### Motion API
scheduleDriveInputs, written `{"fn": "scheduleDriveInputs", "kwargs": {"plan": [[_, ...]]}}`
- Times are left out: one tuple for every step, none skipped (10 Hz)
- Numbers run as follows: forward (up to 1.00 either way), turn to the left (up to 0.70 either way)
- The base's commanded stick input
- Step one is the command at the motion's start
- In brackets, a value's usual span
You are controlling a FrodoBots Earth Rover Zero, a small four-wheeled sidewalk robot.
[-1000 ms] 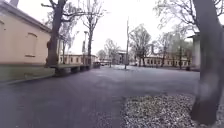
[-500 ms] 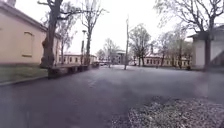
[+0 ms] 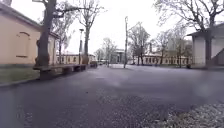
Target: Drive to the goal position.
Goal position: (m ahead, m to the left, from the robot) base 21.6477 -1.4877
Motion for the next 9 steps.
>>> {"fn": "scheduleDriveInputs", "kwargs": {"plan": [[1.0, 0.0], [1.0, 0.0], [1.0, 0.0], [1.0, 0.0], [1.0, 0.0], [1.0, 0.0], [1.0, 0.0], [1.0, 0.0], [1.0, 0.0]]}}
